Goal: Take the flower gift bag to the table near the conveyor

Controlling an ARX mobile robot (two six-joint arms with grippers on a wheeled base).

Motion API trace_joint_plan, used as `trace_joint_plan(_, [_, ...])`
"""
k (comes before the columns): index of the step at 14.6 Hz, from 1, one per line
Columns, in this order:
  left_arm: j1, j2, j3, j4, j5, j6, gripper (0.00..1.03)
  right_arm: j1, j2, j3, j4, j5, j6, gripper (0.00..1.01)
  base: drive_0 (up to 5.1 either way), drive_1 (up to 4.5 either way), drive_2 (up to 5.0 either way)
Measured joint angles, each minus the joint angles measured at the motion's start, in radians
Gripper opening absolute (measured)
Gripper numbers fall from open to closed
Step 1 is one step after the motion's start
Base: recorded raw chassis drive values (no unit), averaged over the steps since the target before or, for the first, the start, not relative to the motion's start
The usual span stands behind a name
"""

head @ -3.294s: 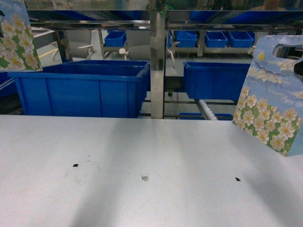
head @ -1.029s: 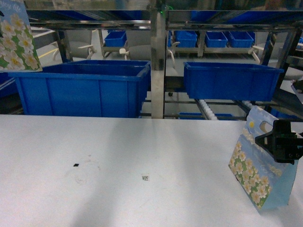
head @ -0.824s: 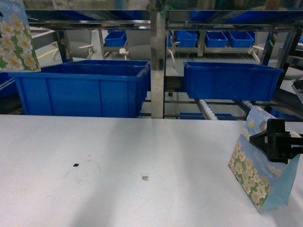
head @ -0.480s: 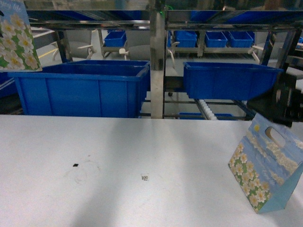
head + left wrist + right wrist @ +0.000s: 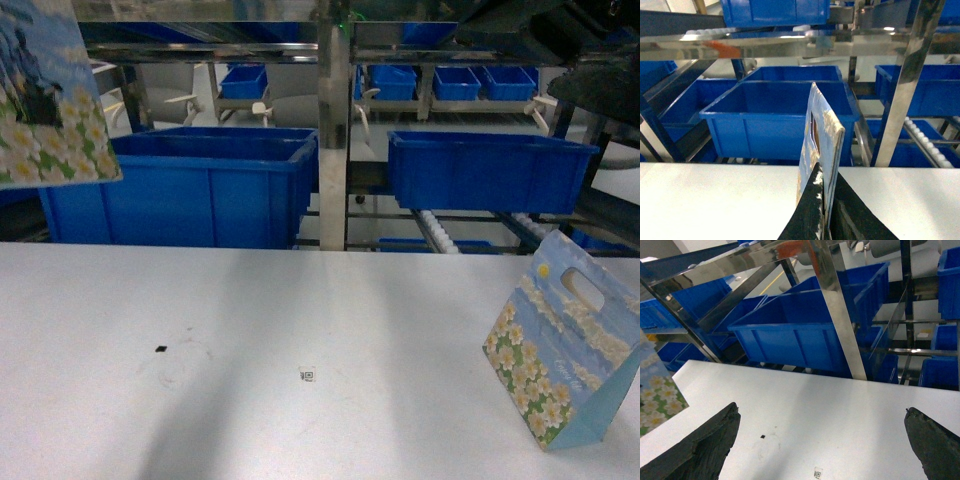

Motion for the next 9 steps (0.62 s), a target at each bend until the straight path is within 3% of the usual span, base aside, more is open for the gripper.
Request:
trace_joint_plan(3, [-0.028,0.141,-0.007,0.103,-0.001,0.014,0.02,0.000,0.000,0.000,0.000,-0.001,0.000,0.98,0.0,0.00,0.0])
trace_joint_plan(5, [0.010,0.226,-0.006,0.198,0.068,-0.029,0.02,0.000,0.000,0.000,0.001,0.000,0.000,0.98,0.0,0.00,0.0])
trace_joint_plan(9, [0.030,0.288,0.004,0.285,0.132,-0.045,0.02,0.000,0.000,0.000,0.000,0.000,0.000,0.98,0.0,0.00,0.0])
